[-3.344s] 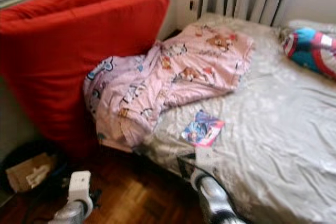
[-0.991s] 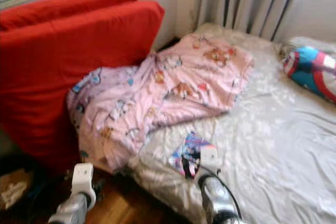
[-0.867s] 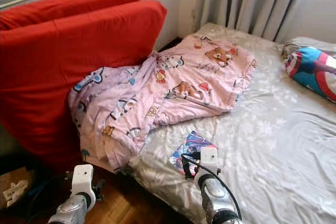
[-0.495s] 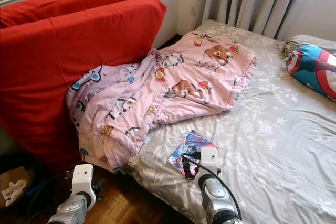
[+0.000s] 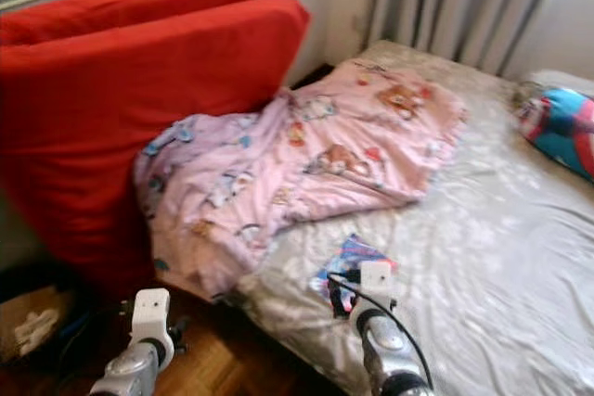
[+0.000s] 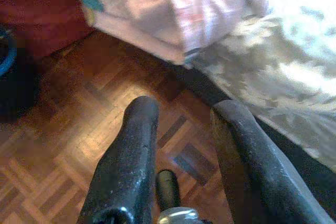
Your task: Clean up the room
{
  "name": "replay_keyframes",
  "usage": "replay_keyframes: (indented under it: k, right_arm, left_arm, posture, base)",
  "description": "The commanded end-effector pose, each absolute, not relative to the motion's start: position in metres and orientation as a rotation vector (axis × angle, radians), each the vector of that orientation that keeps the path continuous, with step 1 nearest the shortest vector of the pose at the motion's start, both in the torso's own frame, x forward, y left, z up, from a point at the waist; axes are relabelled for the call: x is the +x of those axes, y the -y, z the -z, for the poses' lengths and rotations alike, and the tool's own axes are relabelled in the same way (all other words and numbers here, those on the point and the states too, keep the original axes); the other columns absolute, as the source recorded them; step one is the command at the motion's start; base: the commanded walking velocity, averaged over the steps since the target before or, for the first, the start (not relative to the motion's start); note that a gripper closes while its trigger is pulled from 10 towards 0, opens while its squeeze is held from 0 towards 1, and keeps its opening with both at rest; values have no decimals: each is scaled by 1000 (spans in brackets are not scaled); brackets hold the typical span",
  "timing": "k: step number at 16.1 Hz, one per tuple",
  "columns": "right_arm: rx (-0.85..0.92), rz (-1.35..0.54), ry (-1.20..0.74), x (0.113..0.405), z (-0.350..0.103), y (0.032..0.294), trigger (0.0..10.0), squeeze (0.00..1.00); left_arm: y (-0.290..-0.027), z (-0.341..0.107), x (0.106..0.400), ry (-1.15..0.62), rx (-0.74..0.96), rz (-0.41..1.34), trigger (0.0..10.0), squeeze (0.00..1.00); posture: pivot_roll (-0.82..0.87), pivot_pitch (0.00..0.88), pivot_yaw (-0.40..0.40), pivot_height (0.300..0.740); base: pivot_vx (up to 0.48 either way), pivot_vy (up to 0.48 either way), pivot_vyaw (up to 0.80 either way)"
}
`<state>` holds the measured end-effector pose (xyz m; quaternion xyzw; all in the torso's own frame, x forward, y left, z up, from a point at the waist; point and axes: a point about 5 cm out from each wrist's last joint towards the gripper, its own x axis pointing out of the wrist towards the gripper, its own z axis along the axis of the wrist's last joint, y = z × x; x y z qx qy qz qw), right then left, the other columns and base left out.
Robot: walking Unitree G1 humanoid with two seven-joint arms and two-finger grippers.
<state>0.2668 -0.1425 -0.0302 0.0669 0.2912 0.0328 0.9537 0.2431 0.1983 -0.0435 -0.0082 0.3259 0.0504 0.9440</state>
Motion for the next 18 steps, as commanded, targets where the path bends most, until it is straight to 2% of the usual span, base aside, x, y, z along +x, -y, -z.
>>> replay_keyframes:
  k: [1,3,8,18]
  right_arm:
    - [134,-68,-607,264,33,142,10000,0]
    - [135,-68,-607,264,33,142,10000,0]
    - [133,-69,-612,264,33,142,10000,0]
    - [132,-69,-618,263,34,142,10000,0]
  left_arm:
    - [-198,44,242,-669,-2,-100,10000,0]
    - [-198,43,244,-669,-5,-102,10000,0]
    - [-199,43,243,-671,-5,-104,10000,0]
    - [-198,42,245,-648,-18,-86,10000,0]
  posture:
    - [-119,35,-34,740]
    - [-119,38,-34,740]
    - [-119,46,-34,740]
    - [-115,54,-35,740]
  base:
    - [0,0,0]
    - [0,0,0]
    - [0,480,0]
    - [0,0,0]
